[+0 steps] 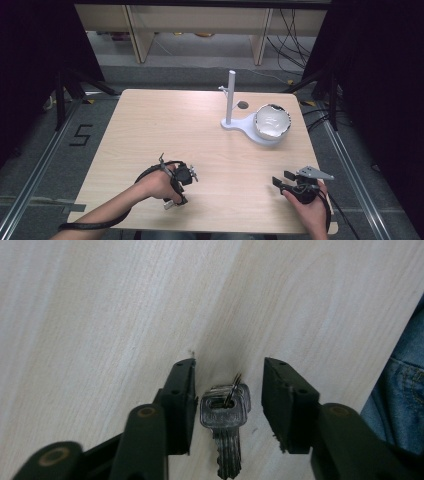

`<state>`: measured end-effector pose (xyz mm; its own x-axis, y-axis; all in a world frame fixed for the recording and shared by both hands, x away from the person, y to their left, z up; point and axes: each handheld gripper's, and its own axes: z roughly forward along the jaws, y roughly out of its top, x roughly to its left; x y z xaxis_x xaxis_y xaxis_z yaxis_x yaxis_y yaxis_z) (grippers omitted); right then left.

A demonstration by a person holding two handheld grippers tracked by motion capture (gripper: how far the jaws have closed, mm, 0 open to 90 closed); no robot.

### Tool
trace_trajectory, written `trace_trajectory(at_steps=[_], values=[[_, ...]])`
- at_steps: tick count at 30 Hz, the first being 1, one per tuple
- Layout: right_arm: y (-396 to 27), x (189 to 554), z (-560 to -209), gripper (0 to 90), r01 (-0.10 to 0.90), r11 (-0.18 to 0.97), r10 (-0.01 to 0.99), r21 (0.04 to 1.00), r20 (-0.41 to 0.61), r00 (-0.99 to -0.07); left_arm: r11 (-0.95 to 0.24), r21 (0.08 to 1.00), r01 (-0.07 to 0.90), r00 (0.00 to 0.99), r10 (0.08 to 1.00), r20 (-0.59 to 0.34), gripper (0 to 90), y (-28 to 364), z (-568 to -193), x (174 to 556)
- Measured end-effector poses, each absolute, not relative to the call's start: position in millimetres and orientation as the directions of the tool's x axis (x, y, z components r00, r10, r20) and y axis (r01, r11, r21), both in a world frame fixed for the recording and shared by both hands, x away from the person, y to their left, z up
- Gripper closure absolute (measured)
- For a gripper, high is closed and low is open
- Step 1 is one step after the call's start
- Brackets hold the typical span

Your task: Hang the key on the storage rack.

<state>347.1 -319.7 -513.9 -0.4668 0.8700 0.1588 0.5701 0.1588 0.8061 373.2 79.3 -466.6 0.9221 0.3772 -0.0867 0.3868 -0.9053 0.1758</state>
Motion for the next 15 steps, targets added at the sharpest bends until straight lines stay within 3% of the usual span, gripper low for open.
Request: trace_trajectory(at_steps=[5, 6, 15], values=[[-316.7, 346.6, -514.8, 40.6, 0.587, 0.13, 0.881, 0.799, 0.178, -0.437, -0.903, 0.178, 0.392, 0.92, 0.382, -0.088, 68.4, 76.1, -466.5, 372.8], [-319.7, 348.2, -514.3, 40.7, 0.564, 0.174, 0.881, 0.807, 0.128, -0.455, -0.903, 0.176, 0.392, 0.92, 0.383, -0.087, 70.6, 76.2, -467.0, 372.8], [-317.8, 347.7, -514.9, 40.9, 0.566, 0.155, 0.872, 0.81, 0.158, -0.464, -0.899, 0.188, 0.396, 0.918, 0.386, -0.091, 81.1, 76.6, -470.4, 373.1]])
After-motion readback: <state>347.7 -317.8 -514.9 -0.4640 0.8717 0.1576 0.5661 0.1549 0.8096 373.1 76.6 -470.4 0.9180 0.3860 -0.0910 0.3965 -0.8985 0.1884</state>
